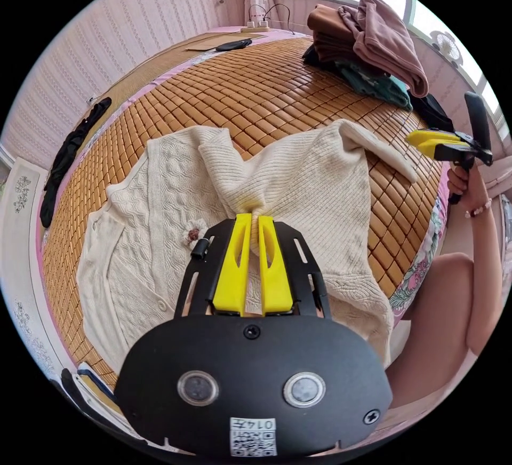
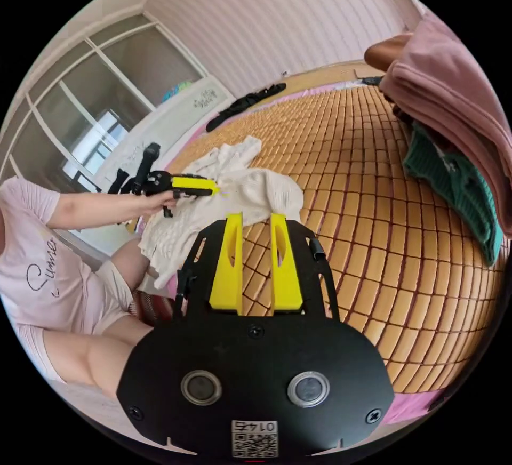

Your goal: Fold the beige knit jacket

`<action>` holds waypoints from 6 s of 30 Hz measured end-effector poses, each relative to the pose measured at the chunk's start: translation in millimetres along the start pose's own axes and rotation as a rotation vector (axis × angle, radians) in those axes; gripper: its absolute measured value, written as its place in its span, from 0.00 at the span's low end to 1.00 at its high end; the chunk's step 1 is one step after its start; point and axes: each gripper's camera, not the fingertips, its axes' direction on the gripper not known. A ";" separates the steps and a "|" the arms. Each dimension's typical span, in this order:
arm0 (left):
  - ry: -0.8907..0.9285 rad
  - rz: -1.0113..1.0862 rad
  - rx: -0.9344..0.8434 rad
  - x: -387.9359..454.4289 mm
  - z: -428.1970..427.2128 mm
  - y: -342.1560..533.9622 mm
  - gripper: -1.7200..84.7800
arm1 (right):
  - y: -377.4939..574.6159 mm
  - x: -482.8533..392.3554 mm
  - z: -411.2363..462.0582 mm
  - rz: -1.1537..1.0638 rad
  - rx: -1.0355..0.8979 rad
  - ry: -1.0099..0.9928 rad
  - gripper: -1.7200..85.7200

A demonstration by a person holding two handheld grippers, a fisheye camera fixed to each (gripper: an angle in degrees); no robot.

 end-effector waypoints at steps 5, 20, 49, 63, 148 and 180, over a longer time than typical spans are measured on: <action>0.000 -0.023 -0.003 12.2 6.1 -5.2 0.02 | -5.9 9.1 -6.0 0.037 -0.042 0.073 0.13; -0.124 0.167 0.133 92.6 -9.0 -38.9 0.02 | 75.0 96.9 -111.3 0.287 0.567 -0.329 0.03; -0.054 0.304 0.026 201.7 43.7 -158.8 0.04 | 44.2 118.8 -133.6 0.746 0.220 0.252 0.03; 0.099 0.284 -0.030 133.2 22.1 -175.7 0.02 | 6.9 90.2 -106.1 0.809 0.269 0.362 0.02; 0.091 -0.450 0.312 -309.8 -258.5 464.8 0.11 | -291.2 -446.5 386.2 -0.073 -0.378 0.638 0.16; 0.132 -0.204 0.175 -261.6 -206.7 355.0 0.15 | -271.8 -389.3 380.2 -0.014 -0.222 0.601 0.14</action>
